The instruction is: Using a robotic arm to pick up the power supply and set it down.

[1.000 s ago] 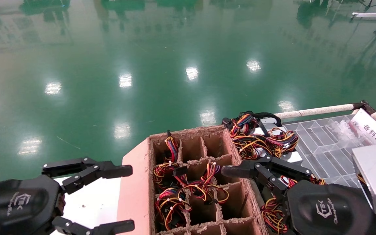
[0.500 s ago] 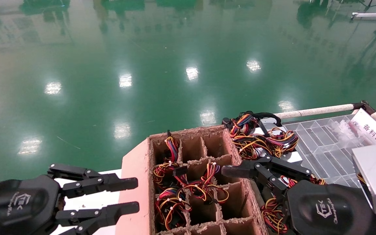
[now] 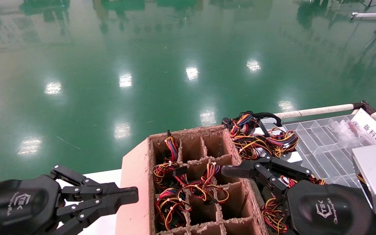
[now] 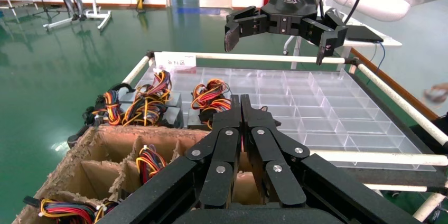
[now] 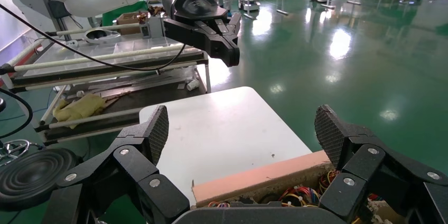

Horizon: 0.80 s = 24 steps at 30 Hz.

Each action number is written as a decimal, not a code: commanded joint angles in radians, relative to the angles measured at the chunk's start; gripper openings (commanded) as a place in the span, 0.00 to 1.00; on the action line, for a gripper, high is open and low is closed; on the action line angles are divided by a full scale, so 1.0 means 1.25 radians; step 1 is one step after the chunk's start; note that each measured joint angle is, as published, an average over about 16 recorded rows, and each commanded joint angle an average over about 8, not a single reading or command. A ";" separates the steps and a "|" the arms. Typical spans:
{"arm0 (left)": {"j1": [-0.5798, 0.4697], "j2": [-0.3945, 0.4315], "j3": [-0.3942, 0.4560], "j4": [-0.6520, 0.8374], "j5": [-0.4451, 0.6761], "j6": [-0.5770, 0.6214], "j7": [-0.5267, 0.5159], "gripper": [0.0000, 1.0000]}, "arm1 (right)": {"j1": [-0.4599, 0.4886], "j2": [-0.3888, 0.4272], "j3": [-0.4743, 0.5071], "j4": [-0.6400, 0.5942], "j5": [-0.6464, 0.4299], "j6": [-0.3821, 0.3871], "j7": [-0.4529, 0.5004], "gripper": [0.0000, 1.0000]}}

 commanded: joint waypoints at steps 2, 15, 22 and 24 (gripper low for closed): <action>0.000 0.000 0.000 0.000 0.000 0.000 0.000 0.56 | 0.000 0.000 0.000 0.000 0.000 0.000 0.000 1.00; 0.000 0.000 0.000 0.000 0.000 0.000 0.000 1.00 | 0.009 0.016 -0.005 -0.015 -0.048 0.037 0.005 1.00; 0.000 0.000 0.000 0.000 0.000 0.000 0.000 1.00 | 0.047 -0.018 -0.047 -0.087 -0.159 0.093 0.005 1.00; 0.000 0.000 0.000 0.000 0.000 0.000 0.000 1.00 | 0.064 -0.040 -0.062 -0.118 -0.191 0.107 -0.001 1.00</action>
